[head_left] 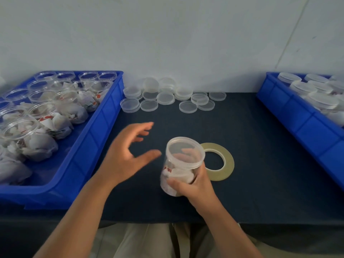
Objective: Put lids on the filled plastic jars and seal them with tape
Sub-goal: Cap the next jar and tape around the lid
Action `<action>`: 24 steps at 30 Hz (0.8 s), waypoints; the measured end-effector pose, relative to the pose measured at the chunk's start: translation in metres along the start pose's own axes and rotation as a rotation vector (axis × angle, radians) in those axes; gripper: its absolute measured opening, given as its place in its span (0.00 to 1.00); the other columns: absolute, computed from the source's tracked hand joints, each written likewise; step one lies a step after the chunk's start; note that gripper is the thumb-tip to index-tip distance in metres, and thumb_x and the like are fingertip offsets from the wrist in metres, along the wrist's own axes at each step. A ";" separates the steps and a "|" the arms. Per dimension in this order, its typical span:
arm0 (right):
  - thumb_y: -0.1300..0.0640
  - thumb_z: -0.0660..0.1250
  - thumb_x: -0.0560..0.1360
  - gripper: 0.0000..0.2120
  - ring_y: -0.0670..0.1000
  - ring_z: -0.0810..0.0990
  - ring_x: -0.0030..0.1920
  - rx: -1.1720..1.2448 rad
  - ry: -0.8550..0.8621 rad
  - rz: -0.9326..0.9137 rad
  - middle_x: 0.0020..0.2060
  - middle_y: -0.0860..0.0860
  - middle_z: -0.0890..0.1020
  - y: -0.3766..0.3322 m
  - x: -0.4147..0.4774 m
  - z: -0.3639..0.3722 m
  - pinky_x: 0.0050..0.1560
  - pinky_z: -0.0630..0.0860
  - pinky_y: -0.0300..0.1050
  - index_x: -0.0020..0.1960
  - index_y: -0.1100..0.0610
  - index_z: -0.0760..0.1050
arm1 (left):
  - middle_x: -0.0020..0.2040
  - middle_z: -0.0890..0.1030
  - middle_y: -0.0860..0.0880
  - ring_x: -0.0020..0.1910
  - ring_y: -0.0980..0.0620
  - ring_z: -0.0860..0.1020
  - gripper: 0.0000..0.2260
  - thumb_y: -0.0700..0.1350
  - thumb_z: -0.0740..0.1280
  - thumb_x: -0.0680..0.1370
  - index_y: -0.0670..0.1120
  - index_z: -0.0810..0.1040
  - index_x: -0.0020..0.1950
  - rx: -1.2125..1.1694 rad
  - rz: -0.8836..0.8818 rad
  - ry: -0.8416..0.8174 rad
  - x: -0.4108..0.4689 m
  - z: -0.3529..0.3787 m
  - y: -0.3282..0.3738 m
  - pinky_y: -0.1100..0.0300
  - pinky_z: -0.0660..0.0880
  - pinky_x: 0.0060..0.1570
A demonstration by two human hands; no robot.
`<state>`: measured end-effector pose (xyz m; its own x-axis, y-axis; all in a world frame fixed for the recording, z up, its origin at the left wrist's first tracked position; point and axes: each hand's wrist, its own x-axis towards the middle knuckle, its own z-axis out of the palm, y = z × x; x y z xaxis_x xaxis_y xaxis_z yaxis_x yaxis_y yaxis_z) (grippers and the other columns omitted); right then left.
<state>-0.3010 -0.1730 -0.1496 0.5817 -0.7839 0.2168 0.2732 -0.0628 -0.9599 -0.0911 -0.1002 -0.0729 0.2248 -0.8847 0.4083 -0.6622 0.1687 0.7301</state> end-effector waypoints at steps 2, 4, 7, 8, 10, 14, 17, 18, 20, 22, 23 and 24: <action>0.54 0.84 0.67 0.39 0.55 0.80 0.66 -0.053 0.031 -0.009 0.62 0.50 0.81 0.002 -0.002 0.000 0.62 0.79 0.47 0.73 0.50 0.69 | 0.64 0.82 0.56 0.64 0.56 0.80 0.28 0.62 0.75 0.75 0.54 0.76 0.72 -0.149 -0.165 0.083 -0.004 -0.007 0.000 0.51 0.79 0.65; 0.49 0.85 0.66 0.40 0.53 0.80 0.65 -0.216 0.068 -0.022 0.62 0.47 0.81 0.005 -0.002 0.005 0.62 0.80 0.47 0.72 0.46 0.69 | 0.65 0.82 0.60 0.65 0.60 0.80 0.26 0.67 0.68 0.76 0.59 0.76 0.71 -0.208 -0.223 0.006 -0.010 -0.003 0.011 0.53 0.79 0.64; 0.42 0.82 0.69 0.33 0.48 0.83 0.59 -0.470 0.078 -0.102 0.60 0.42 0.81 0.008 -0.001 0.016 0.53 0.82 0.44 0.69 0.39 0.70 | 0.73 0.71 0.68 0.71 0.68 0.70 0.37 0.80 0.59 0.73 0.64 0.66 0.78 0.090 -0.245 -0.182 -0.023 0.028 0.046 0.62 0.75 0.64; 0.42 0.79 0.72 0.28 0.47 0.83 0.57 -0.524 0.071 -0.132 0.59 0.41 0.81 0.007 0.000 0.019 0.50 0.83 0.44 0.68 0.36 0.70 | 0.75 0.66 0.68 0.74 0.67 0.66 0.43 0.84 0.53 0.70 0.62 0.60 0.80 0.281 -0.238 -0.190 -0.027 0.042 0.055 0.61 0.73 0.63; 0.42 0.74 0.76 0.21 0.46 0.84 0.54 -0.559 0.075 -0.153 0.55 0.40 0.82 0.004 -0.001 0.022 0.47 0.84 0.45 0.64 0.32 0.70 | 0.77 0.62 0.59 0.76 0.57 0.63 0.50 0.86 0.42 0.66 0.58 0.54 0.81 0.543 -0.266 -0.138 -0.028 0.066 0.068 0.57 0.72 0.62; 0.43 0.75 0.76 0.18 0.51 0.84 0.51 -0.531 0.077 -0.204 0.51 0.43 0.83 -0.001 -0.001 0.019 0.45 0.82 0.45 0.63 0.44 0.74 | 0.62 0.77 0.56 0.59 0.55 0.77 0.35 0.79 0.53 0.74 0.57 0.75 0.67 0.619 -0.190 0.074 -0.015 0.080 0.072 0.61 0.75 0.50; 0.44 0.78 0.74 0.23 0.49 0.85 0.54 -0.541 0.066 -0.202 0.54 0.43 0.83 -0.003 0.000 0.017 0.47 0.83 0.45 0.65 0.49 0.75 | 0.57 0.82 0.58 0.53 0.58 0.79 0.20 0.66 0.62 0.80 0.56 0.82 0.61 0.563 -0.017 0.056 -0.011 0.073 0.060 0.60 0.80 0.47; 0.45 0.79 0.73 0.24 0.48 0.85 0.55 -0.554 0.054 -0.204 0.54 0.42 0.83 -0.002 0.001 0.017 0.48 0.82 0.44 0.65 0.49 0.76 | 0.55 0.82 0.57 0.52 0.57 0.80 0.17 0.63 0.63 0.80 0.55 0.83 0.60 0.534 0.021 0.034 -0.011 0.069 0.056 0.59 0.80 0.47; 0.48 0.81 0.71 0.25 0.48 0.85 0.56 -0.550 0.028 -0.209 0.55 0.43 0.83 0.000 0.001 0.016 0.50 0.82 0.44 0.64 0.50 0.77 | 0.52 0.82 0.58 0.50 0.57 0.80 0.15 0.60 0.64 0.78 0.54 0.85 0.57 0.460 0.074 0.003 -0.009 0.061 0.051 0.55 0.81 0.47; 0.52 0.82 0.69 0.27 0.48 0.85 0.57 -0.521 0.015 -0.197 0.55 0.43 0.84 0.004 0.002 0.014 0.51 0.83 0.46 0.65 0.52 0.77 | 0.50 0.83 0.57 0.48 0.56 0.80 0.14 0.57 0.66 0.78 0.53 0.86 0.55 0.403 0.118 -0.042 -0.007 0.055 0.050 0.54 0.80 0.46; 0.54 0.82 0.69 0.27 0.49 0.85 0.57 -0.515 0.010 -0.185 0.54 0.43 0.84 0.004 0.002 0.012 0.51 0.83 0.48 0.65 0.53 0.77 | 0.49 0.83 0.57 0.48 0.55 0.80 0.13 0.56 0.67 0.78 0.52 0.86 0.54 0.394 0.144 -0.073 -0.005 0.052 0.049 0.54 0.80 0.46; 0.55 0.82 0.68 0.28 0.49 0.85 0.56 -0.517 0.005 -0.173 0.54 0.44 0.84 0.005 0.002 0.011 0.50 0.84 0.49 0.65 0.53 0.77 | 0.49 0.83 0.57 0.48 0.55 0.80 0.12 0.55 0.68 0.78 0.52 0.87 0.54 0.387 0.169 -0.107 -0.003 0.050 0.048 0.54 0.80 0.46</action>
<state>-0.2903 -0.1678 -0.1519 0.5576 -0.7383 0.3795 -0.0485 -0.4853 -0.8730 -0.1597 -0.1109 -0.0668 0.0284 -0.9020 0.4308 -0.9069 0.1580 0.3906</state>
